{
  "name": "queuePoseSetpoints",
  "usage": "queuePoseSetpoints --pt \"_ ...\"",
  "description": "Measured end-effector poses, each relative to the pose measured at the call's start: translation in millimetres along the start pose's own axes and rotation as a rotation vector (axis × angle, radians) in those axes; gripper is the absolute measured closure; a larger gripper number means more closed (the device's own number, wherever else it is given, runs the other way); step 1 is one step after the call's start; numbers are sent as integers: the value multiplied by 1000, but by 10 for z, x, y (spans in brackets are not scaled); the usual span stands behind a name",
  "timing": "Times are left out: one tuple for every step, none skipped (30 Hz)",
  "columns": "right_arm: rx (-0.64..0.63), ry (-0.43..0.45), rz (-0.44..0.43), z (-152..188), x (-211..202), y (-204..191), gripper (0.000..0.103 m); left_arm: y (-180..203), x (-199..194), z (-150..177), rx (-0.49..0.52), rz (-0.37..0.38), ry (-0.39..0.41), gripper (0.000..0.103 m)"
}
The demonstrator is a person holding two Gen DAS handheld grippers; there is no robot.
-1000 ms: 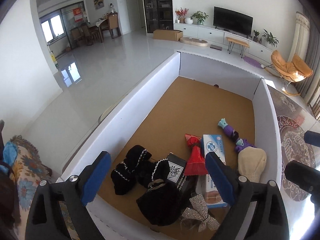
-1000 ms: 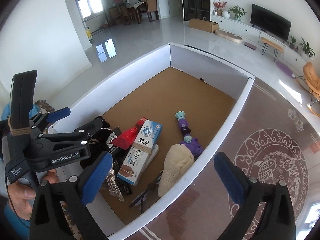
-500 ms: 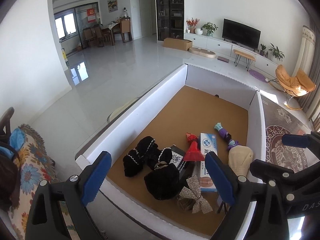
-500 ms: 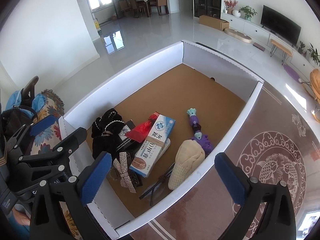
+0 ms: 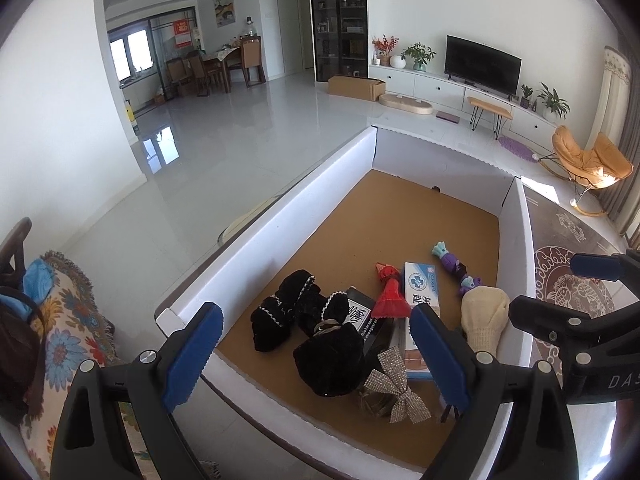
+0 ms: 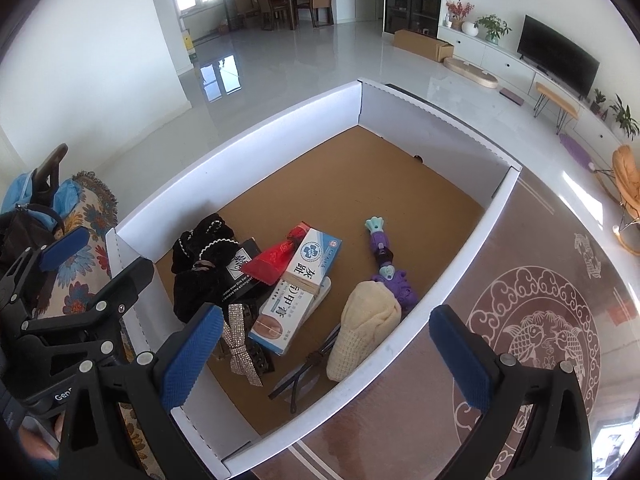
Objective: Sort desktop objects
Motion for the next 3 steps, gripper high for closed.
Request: queuePoseSetpoints --pt "4 0 4 4 4 13 0 0 -8 9 -5 3 6 7" --pt "7 1 7 2 7 27 0 -7 -26 15 -14 1 19 7" --pt "11 2 8 -2 7 40 0 -18 -45 14 -21 -6 29 7"
Point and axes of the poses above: each gripper's, at about its wrist camera, not at the fingertips, and x roughly the way its jaws point, y to its right, z to its underside, the point moved 4 cm from there along x, roughly the way its jaws point, and after that the axes turned 4 degrees about x, right-handed, at the moved point
